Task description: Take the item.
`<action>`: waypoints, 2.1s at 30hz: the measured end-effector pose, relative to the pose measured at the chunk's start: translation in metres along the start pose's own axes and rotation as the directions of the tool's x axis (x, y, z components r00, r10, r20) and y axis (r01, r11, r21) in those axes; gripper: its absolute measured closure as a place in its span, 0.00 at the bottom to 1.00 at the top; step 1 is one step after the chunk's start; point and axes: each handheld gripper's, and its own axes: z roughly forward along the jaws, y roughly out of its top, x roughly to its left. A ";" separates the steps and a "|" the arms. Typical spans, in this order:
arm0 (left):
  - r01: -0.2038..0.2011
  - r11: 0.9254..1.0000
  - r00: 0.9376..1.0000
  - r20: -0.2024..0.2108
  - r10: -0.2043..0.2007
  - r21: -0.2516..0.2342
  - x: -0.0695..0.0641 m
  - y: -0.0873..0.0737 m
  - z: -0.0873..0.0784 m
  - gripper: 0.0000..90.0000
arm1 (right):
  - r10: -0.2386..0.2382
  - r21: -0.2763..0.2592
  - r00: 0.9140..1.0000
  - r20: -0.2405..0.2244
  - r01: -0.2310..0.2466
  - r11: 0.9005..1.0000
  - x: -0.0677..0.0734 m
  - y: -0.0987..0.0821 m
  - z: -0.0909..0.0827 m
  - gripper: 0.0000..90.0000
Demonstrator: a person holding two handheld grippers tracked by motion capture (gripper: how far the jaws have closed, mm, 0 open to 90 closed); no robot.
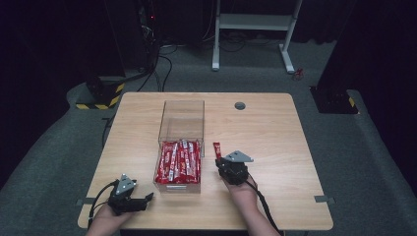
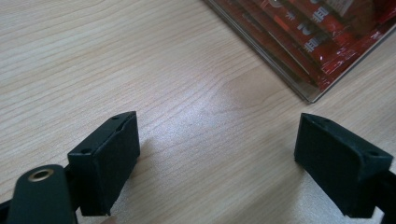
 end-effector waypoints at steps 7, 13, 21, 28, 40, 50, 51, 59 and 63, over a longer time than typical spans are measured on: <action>-0.001 1.000 1.000 0.000 0.001 0.000 0.000 0.000 0.000 0.16 | -0.011 -0.023 1.000 -0.012 0.011 1.000 0.002 0.004 -0.007 0.79; 0.000 1.000 1.000 0.000 0.000 0.000 0.000 0.000 0.000 0.16 | -0.016 -0.044 1.000 -0.026 0.015 0.999 0.006 0.008 -0.012 0.69; 0.000 1.000 1.000 0.000 0.000 -0.001 0.000 0.000 0.000 0.16 | -0.014 -0.073 0.999 -0.034 0.012 0.997 0.003 0.012 -0.017 0.48; 0.000 1.000 1.000 0.000 0.000 0.000 0.000 0.000 0.000 0.16 | -0.021 -0.082 0.999 -0.027 0.018 0.996 0.003 0.013 -0.021 0.41; -0.004 1.000 1.000 0.001 0.004 0.003 0.000 0.000 0.000 0.16 | -0.013 -0.069 1.000 -0.017 0.012 0.998 -0.007 0.007 -0.031 0.38; -0.005 1.000 1.000 0.001 0.005 0.002 0.000 0.000 0.000 0.16 | 0.015 -0.057 1.000 0.016 -0.014 0.998 -0.026 -0.006 -0.047 0.37; -0.007 1.000 1.000 0.000 0.007 0.001 0.001 0.000 0.000 0.16 | 0.014 -0.056 1.000 0.019 -0.013 0.998 -0.028 -0.008 -0.048 0.37; -0.008 1.000 1.000 0.000 0.008 0.001 0.001 0.000 0.000 0.16 | 0.027 -0.037 0.998 0.063 -0.024 0.999 -0.048 -0.022 -0.061 0.36; -0.008 1.000 1.000 0.000 0.008 0.001 0.001 0.000 0.000 0.16 | 0.025 -0.026 0.995 0.094 -0.023 0.999 -0.060 -0.031 -0.068 0.35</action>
